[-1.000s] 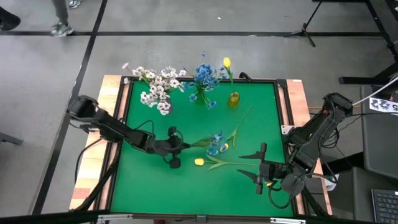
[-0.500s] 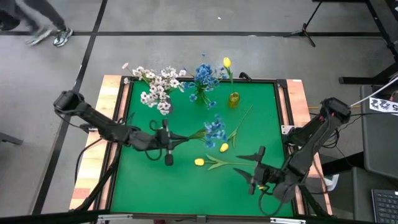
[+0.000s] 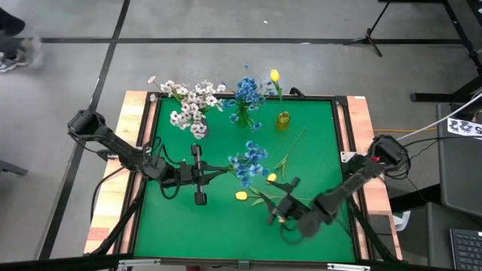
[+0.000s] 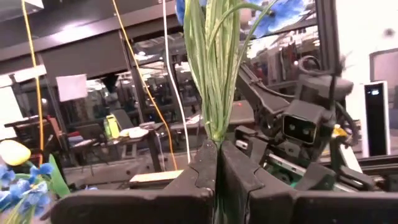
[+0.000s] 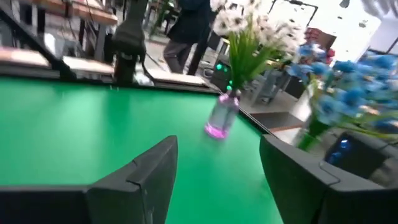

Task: Sort flowers into vase by color
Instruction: Put the blue flower into the green vase

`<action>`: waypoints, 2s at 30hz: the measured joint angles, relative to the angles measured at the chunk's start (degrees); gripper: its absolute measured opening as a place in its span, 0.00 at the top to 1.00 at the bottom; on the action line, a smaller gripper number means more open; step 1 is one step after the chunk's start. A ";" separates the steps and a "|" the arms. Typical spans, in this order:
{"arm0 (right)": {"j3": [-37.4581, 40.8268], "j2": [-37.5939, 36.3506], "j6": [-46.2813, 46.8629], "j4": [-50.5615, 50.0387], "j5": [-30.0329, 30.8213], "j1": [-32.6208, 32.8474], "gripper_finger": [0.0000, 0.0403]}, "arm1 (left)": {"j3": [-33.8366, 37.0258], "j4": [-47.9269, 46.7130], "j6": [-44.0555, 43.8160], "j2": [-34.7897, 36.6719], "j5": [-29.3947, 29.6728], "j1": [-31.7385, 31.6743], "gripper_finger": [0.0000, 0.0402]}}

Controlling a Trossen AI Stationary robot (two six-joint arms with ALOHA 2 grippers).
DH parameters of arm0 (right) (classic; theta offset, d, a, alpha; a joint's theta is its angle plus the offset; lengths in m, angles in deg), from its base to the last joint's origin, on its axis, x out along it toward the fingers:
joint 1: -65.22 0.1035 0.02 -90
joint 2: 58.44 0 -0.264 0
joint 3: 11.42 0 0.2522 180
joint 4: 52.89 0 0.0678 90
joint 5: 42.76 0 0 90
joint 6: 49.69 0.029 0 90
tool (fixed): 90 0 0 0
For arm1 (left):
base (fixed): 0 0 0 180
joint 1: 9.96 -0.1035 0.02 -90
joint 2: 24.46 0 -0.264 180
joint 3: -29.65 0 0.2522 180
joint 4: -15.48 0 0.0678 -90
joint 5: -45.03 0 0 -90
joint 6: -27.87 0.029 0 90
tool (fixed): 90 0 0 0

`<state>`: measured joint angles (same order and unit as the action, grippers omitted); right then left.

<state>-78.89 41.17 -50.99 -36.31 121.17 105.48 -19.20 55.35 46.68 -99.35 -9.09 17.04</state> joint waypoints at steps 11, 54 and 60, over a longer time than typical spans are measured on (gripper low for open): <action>-0.02 4.59 -27.24 43.66 -26.37 -11.20 0.44 | 0.00 18.62 15.66 -8.56 4.14 1.76 1.00; -4.70 4.53 -22.92 42.63 -42.30 -20.05 0.44 | -3.52 36.23 43.32 -20.73 9.04 -1.26 1.00; -4.70 4.53 -21.48 43.09 -45.06 -21.72 0.44 | -3.52 36.04 42.62 -20.73 8.71 -2.46 1.00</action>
<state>-83.59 45.70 -72.47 6.77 76.11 83.76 -22.72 91.39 89.30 -120.07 -0.38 14.58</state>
